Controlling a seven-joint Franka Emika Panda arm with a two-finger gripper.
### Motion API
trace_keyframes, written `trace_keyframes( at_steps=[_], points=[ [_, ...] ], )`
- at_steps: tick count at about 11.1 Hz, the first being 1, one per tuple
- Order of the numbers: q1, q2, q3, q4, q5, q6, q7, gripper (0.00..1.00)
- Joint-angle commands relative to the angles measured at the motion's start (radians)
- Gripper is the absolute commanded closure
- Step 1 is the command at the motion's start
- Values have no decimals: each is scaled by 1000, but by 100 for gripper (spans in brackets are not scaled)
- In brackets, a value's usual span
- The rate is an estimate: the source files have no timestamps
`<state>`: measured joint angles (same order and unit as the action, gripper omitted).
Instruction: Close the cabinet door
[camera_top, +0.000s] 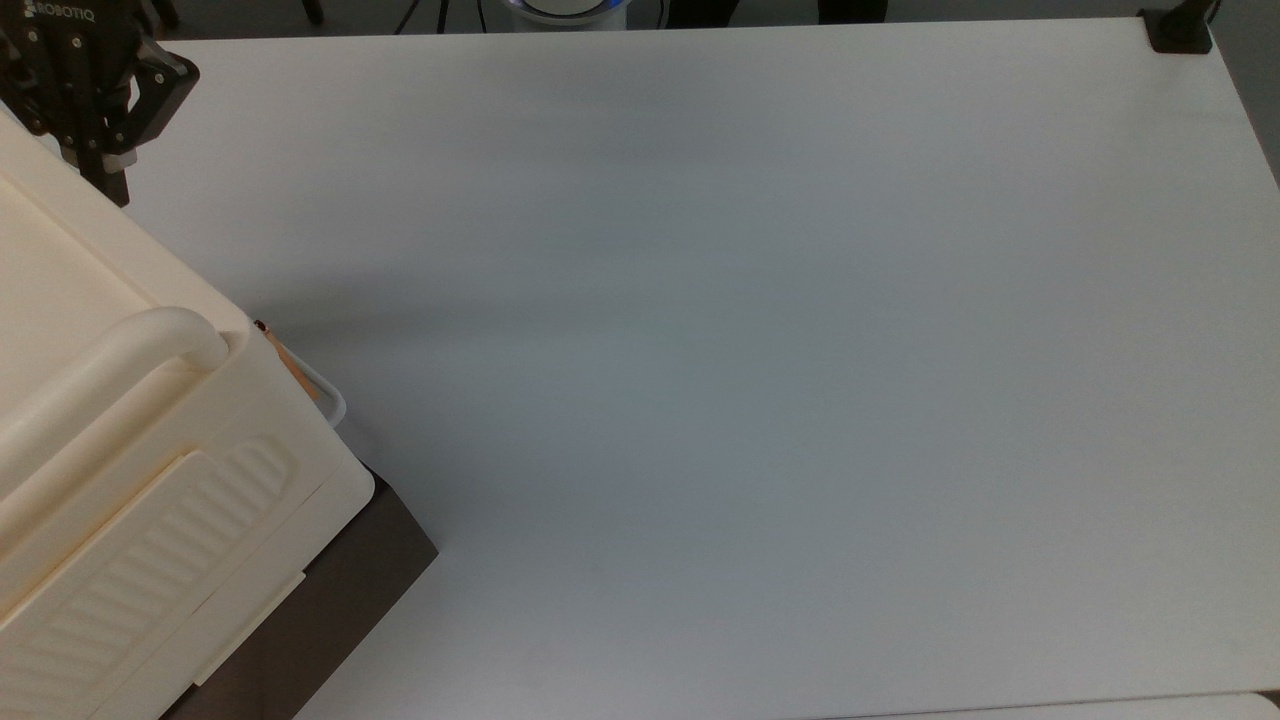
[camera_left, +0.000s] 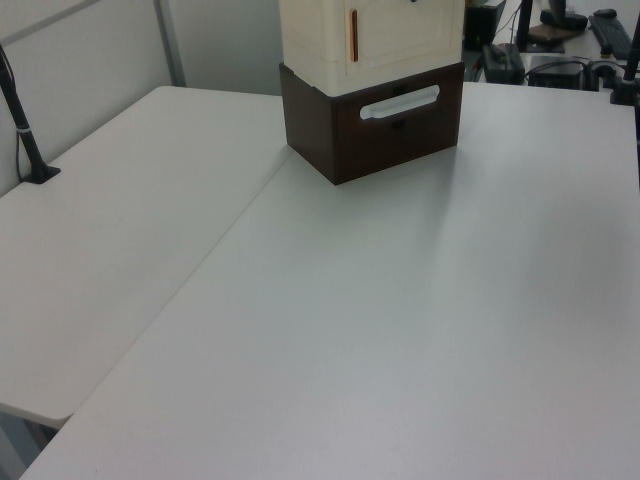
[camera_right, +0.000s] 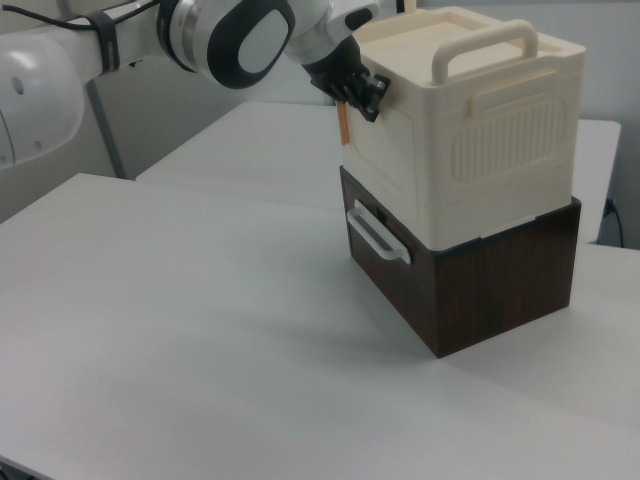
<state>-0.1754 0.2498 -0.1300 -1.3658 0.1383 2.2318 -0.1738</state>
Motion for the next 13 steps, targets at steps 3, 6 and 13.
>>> trace_keyframes(
  at_steps=[3,6,13],
  points=[
    [31,-9,-8,-44,-2,-3,7,100],
    [143,-17,-11,-75,-73,-175,19,100],
    [274,-165,61,-139,-184,-670,143,81]
  ],
)
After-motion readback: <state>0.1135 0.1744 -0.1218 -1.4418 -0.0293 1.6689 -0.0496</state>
